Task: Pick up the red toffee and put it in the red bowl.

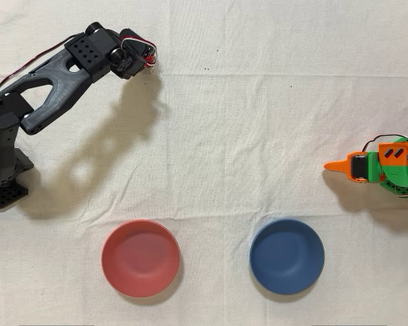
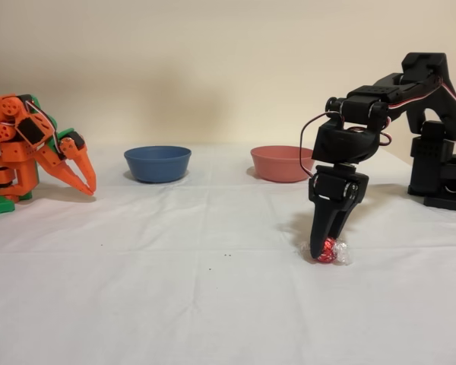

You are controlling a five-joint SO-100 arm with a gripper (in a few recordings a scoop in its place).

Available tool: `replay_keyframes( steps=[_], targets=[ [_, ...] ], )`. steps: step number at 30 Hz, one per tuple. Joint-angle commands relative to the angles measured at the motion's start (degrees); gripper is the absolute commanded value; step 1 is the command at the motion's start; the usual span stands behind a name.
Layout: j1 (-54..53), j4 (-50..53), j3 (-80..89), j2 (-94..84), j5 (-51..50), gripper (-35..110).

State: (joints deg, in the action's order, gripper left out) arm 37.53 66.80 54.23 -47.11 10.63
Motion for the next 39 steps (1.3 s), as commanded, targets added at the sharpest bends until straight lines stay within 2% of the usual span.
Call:
replay_keyframes(
  steps=[1,9,21,29,39],
  targets=[
    [0.8,0.7,0.8,-6.4,1.3,6],
    [-0.5,2.3,5.1,-15.8,3.8,6],
    [-5.4,2.5,19.9,-39.1,9.2,6],
    [-15.3,3.3,27.6,-52.6,16.0,6],
    [-31.4,0.9,30.5,-59.7,23.2,6]
  ],
)
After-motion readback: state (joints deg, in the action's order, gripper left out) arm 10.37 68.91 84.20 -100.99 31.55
